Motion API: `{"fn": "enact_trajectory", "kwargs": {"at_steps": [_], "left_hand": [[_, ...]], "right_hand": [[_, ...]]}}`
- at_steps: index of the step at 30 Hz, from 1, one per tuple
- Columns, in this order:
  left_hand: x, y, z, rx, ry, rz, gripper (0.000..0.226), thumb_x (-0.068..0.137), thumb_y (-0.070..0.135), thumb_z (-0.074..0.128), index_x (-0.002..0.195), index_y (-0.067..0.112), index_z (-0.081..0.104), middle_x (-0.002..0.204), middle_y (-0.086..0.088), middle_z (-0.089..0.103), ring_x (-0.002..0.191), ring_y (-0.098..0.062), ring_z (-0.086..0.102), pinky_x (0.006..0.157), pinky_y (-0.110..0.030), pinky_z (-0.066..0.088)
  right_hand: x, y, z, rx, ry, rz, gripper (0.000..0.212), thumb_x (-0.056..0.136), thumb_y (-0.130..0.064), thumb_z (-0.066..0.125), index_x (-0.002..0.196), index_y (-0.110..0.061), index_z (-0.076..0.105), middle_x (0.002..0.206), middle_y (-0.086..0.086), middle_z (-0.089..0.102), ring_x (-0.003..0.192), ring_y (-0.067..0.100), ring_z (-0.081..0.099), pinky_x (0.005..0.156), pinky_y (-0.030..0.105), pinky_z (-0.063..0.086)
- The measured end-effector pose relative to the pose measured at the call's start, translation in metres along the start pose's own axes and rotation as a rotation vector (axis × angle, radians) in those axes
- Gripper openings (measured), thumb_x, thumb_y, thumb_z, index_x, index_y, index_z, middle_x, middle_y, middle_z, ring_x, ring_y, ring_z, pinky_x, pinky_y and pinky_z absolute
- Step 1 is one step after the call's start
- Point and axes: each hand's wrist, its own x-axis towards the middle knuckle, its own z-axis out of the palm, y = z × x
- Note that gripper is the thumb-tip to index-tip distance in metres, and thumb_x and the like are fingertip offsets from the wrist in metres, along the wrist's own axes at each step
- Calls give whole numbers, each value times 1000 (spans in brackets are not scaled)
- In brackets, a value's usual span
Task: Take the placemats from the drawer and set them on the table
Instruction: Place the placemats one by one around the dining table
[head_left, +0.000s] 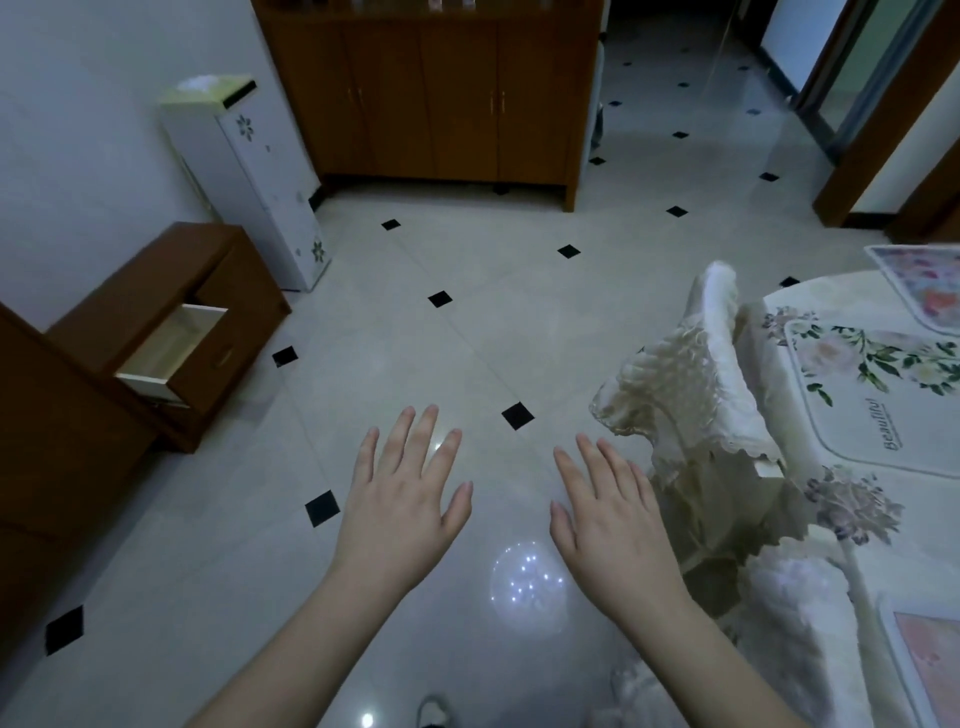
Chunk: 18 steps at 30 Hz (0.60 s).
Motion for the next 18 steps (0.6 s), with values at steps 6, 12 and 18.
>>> {"fn": "enact_trajectory", "kwargs": {"at_steps": [6,12,18], "left_hand": [[61,-42,28,-54,-29,-87,56,91,49,38,128,18,66,129,-10,66,118,-30,63,97,-53,49],[133,-99,41,-111,20,-104,56,90,49,38,125,16,67,127,-10,66,115,-29,64,94,-54,50],[212,-128,59,-147,30,40,55,90,47,40,122,14,68,125,-13,67,115,-32,64,96,-51,51]], "right_hand": [[89,-16,25,-20,16,-10,52,87,-38,38,121,-12,66,131,14,61,120,32,58,101,44,31],[186,-41,37,-66,0,-3,47,85,-37,37,111,-15,69,122,11,66,112,30,63,94,47,49],[254,-50,33,-124,-26,64,50,85,-41,37,111,-15,70,117,10,69,103,29,66,90,46,52]]}}
